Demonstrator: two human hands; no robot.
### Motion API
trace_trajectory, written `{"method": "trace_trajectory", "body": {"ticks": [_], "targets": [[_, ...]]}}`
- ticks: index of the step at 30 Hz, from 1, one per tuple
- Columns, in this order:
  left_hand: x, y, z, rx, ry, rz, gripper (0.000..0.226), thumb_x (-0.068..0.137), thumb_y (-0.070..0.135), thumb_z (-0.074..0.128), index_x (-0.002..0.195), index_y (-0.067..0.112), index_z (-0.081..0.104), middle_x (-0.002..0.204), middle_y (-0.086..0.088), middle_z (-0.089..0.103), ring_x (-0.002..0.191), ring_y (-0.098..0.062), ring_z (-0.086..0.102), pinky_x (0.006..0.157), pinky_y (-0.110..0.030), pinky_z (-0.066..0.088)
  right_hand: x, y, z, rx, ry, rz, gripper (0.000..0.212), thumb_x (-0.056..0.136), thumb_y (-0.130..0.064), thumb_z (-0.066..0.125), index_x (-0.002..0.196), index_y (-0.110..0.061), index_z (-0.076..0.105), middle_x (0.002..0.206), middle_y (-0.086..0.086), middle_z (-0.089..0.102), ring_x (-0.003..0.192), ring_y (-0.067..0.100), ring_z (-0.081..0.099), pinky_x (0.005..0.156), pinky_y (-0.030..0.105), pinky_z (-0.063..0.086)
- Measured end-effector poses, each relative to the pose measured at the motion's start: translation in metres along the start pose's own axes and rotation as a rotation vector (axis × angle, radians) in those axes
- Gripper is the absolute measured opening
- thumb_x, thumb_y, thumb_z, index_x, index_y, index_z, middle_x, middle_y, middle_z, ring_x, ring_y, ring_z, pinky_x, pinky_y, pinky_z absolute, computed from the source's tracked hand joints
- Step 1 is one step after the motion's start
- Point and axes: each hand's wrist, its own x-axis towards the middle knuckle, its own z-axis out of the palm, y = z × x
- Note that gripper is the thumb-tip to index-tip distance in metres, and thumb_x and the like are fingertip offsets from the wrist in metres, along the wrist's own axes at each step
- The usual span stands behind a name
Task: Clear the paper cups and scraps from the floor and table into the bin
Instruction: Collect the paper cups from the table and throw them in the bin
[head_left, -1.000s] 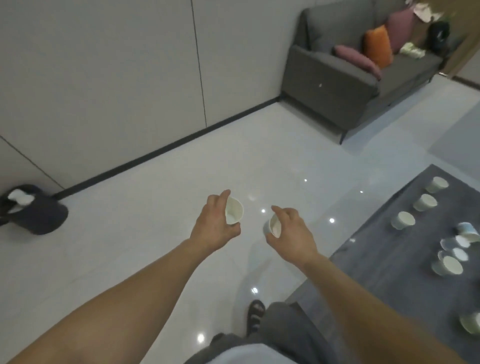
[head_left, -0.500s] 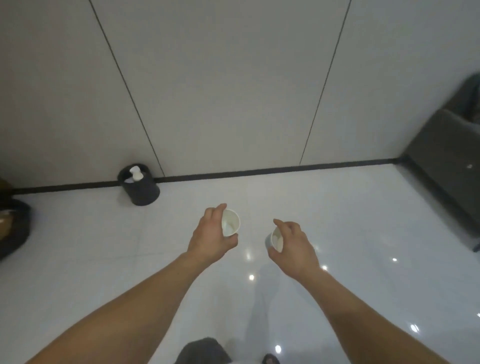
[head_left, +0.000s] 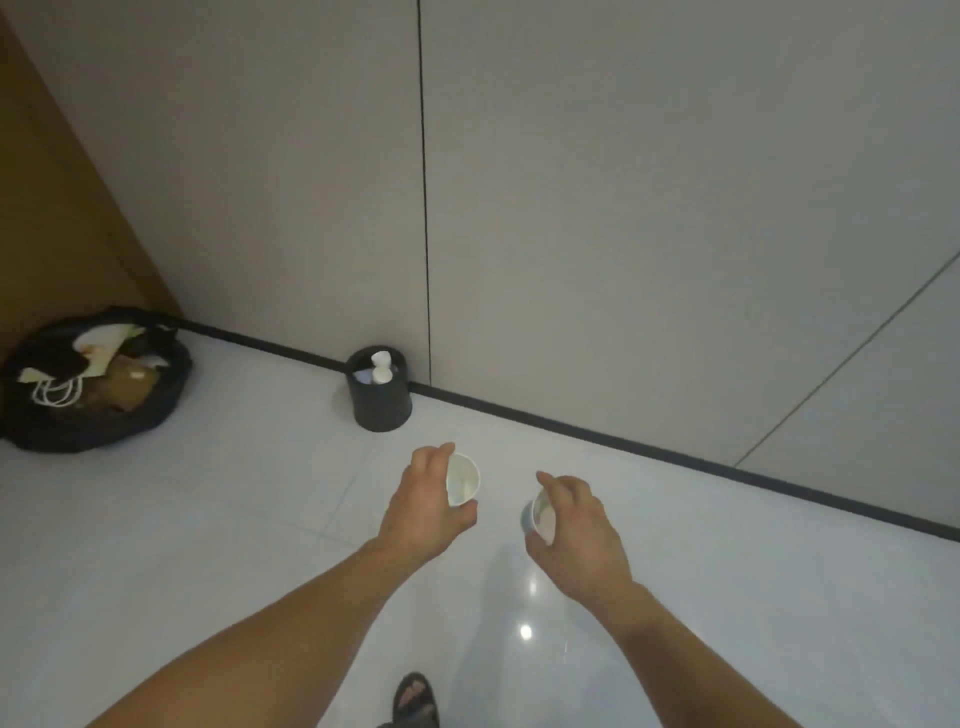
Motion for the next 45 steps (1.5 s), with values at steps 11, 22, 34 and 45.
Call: {"method": "trace_trajectory", "body": {"ticks": [11, 22, 34, 45], "targets": [[0.18, -0.021, -0.006, 0.001, 0.059, -0.05, 0.082, 0.077, 0.045, 0.071, 0.144, 0.034, 0.023, 0.14, 0.007, 0.032, 0.121, -0.016, 0.043, 0.094, -0.027, 0.043, 0.207, -0.002, 0.001, 0.036, -0.069, -0.057, 0.073, 0.086, -0.047, 0.062, 0.148, -0.035, 0.025, 0.147, -0.007, 0.031, 0.125, 0.015, 0.042, 0.096, 0.027, 0.045], [0.352, -0.01, -0.005, -0.016, 0.195, -0.242, 0.077, 0.077, 0.042, 0.072, 0.142, 0.027, 0.033, 0.136, 0.003, 0.038, 0.118, -0.017, 0.047, 0.091, -0.028, 0.045, 0.453, -0.009, -0.027, 0.013, -0.208, -0.328, 0.071, 0.087, -0.038, 0.063, 0.148, -0.031, 0.027, 0.146, -0.003, 0.032, 0.126, 0.019, 0.041, 0.1, 0.031, 0.044], [0.518, -0.131, -0.029, -0.104, 0.263, -0.475, 0.085, 0.075, 0.046, 0.074, 0.142, 0.031, 0.023, 0.14, 0.005, 0.033, 0.121, -0.017, 0.045, 0.096, -0.029, 0.048, 0.665, -0.104, 0.054, -0.069, -0.388, -0.49, 0.072, 0.085, -0.037, 0.063, 0.148, -0.028, 0.03, 0.146, -0.001, 0.032, 0.126, 0.021, 0.04, 0.099, 0.029, 0.042], [0.635, -0.298, -0.014, -0.224, 0.25, -0.66, 0.072, 0.071, 0.023, 0.082, 0.133, 0.016, 0.046, 0.125, -0.002, 0.051, 0.1, -0.011, 0.053, 0.075, -0.008, 0.04, 0.832, -0.181, 0.222, -0.09, -0.553, -0.492, 0.072, 0.084, -0.041, 0.069, 0.144, -0.032, 0.03, 0.145, -0.004, 0.036, 0.126, 0.015, 0.045, 0.098, 0.024, 0.047]]}}
